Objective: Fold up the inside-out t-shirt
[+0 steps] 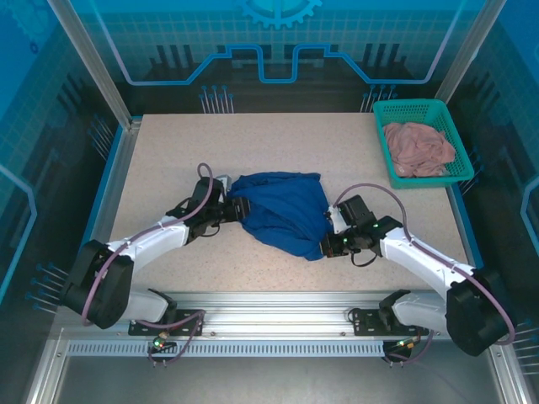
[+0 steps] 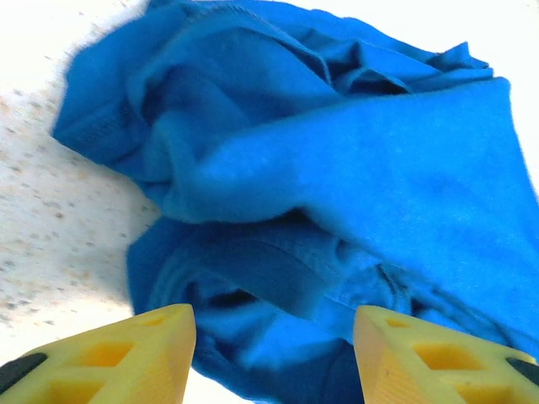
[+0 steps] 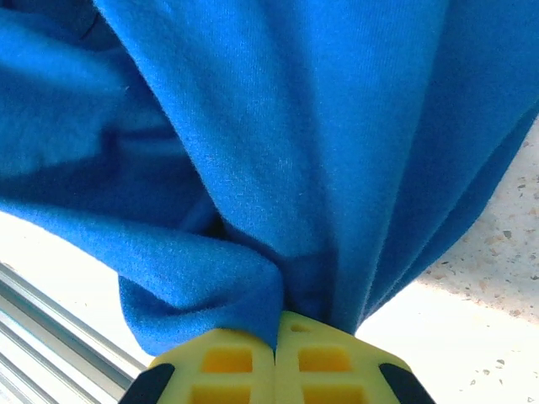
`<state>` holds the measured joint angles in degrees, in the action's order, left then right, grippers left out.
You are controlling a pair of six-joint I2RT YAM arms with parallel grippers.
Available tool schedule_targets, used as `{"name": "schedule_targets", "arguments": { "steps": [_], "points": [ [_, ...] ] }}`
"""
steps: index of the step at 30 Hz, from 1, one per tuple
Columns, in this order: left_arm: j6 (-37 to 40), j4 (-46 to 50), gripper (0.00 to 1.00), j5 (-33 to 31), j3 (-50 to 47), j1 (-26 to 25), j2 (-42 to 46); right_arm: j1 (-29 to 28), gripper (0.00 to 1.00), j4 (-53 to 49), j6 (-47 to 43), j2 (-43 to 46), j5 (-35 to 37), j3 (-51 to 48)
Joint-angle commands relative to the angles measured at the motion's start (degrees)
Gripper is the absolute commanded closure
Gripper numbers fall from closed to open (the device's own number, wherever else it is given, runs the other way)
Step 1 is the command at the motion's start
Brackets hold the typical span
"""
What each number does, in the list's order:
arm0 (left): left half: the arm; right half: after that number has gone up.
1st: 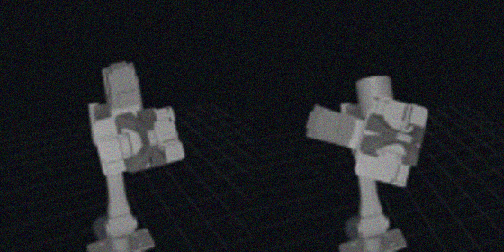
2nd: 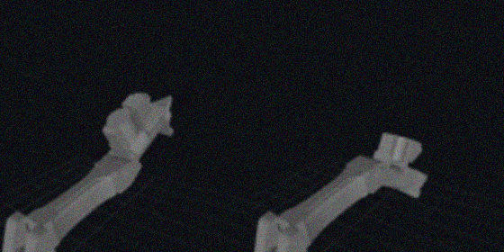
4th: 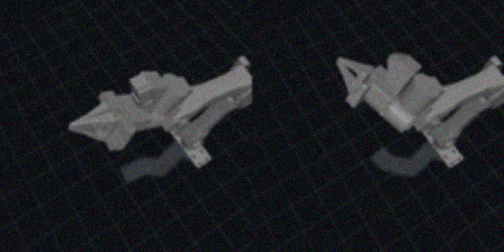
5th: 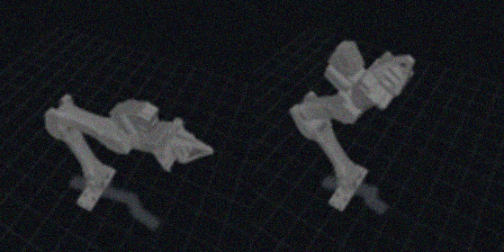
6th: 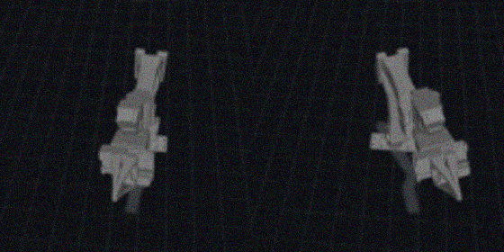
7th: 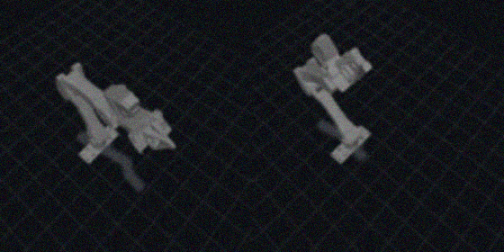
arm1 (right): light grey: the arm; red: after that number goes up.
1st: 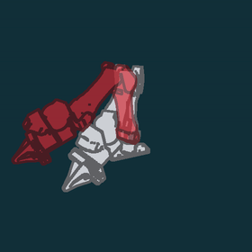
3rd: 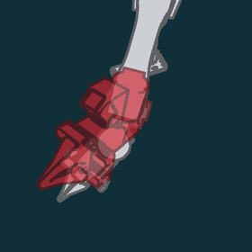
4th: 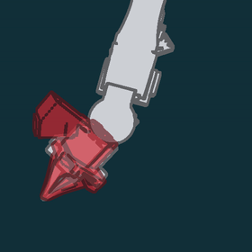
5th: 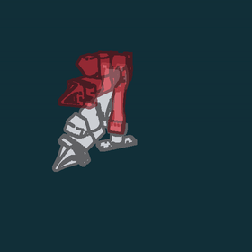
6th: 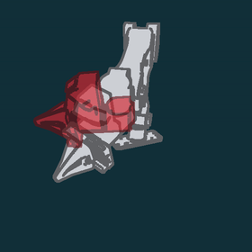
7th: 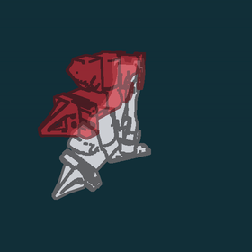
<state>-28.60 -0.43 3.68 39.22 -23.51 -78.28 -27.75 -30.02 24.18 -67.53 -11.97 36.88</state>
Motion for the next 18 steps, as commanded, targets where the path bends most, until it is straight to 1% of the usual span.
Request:
{"name": "schedule_targets", "arguments": {
  "steps": [1, 4, 7, 9, 11, 12, 14, 16, 18],
  "points": [
    [-3.58, -1.61, 0.47, 5.72, 1.39, -1.01, -2.50, -0.55, 1.00, -0.84, -1.13, -0.91, 0.54, 2.22],
    [-4.83, -3.71, 0.47, 6.69, 2.92, -1.10, -6.15, -0.53, 1.00, -0.64, -1.35, -1.58, 0.22, 2.83],
    [-5.33, -4.02, 0.45, 5.91, 4.97, -1.10, -9.96, -0.55, 1.00, -0.75, -1.55, -1.68, 0.10, 3.41],
    [-5.28, -6.86, 0.46, 6.50, 5.91, -1.10, -12.19, -0.54, 1.00, -0.40, -1.47, -1.47, 0.02, 3.42],
    [-5.39, -9.88, 0.52, 7.64, 7.38, -1.15, -14.26, -0.63, 1.00, 0.15, -1.33, -1.55, -0.16, 3.48],
    [-5.46, -11.30, 0.57, 8.51, 8.25, -1.10, -15.29, -0.61, 1.00, 0.39, -1.30, -1.66, -0.17, 3.63],
    [-5.18, -13.82, 0.71, 9.35, 9.58, -1.11, -16.09, -0.59, 1.00, 0.57, -1.29, -1.71, 0.09, 3.96],
    [-4.25, -13.87, 0.87, 9.72, 11.29, -1.10, -15.34, -0.49, 1.00, 0.02, -2.22, -1.31, 1.33, 5.33],
    [-2.09, -11.28, 0.94, 9.94, 13.17, -0.85, -12.39, -0.01, 1.00, -2.00, -4.45, -0.45, 4.51, 8.63]
  ]
}}
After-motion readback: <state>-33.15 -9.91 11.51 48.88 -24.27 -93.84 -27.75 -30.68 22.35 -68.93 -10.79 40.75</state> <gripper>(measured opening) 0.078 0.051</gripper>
